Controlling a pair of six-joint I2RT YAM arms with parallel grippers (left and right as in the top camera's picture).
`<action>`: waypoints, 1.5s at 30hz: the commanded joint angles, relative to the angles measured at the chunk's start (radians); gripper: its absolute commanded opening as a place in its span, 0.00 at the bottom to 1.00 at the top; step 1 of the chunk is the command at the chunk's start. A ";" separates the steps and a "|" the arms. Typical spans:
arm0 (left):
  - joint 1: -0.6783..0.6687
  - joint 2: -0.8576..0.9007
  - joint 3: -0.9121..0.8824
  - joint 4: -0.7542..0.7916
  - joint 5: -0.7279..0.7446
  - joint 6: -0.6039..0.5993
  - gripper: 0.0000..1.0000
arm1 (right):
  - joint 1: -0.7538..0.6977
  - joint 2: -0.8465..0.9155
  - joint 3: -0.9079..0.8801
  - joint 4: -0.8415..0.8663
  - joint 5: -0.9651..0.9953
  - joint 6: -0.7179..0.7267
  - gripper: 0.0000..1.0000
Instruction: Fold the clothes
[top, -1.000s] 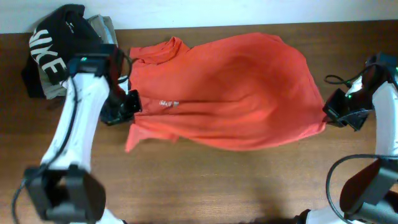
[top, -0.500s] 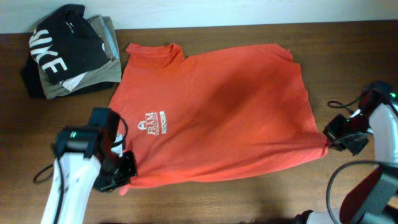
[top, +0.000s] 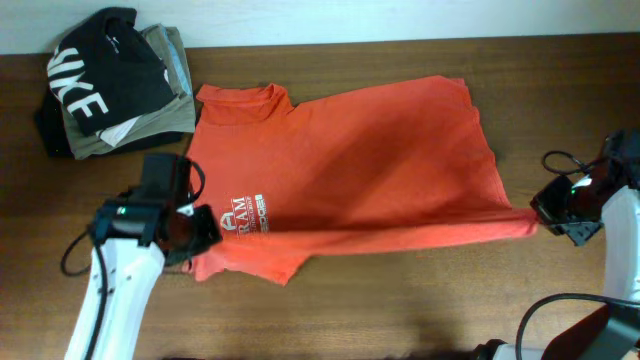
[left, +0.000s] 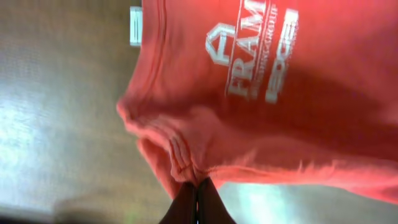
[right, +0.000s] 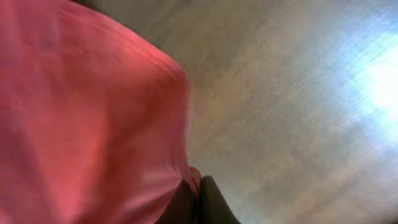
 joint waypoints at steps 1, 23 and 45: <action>0.008 0.090 -0.003 0.108 -0.115 -0.019 0.00 | 0.011 -0.007 -0.033 0.084 -0.060 0.010 0.04; 0.051 0.391 -0.003 0.554 -0.213 -0.018 0.17 | 0.227 0.233 -0.097 0.654 0.073 0.027 0.68; 0.058 0.650 0.078 0.349 -0.005 0.026 0.01 | 0.264 0.605 0.176 0.252 -0.013 -0.068 0.04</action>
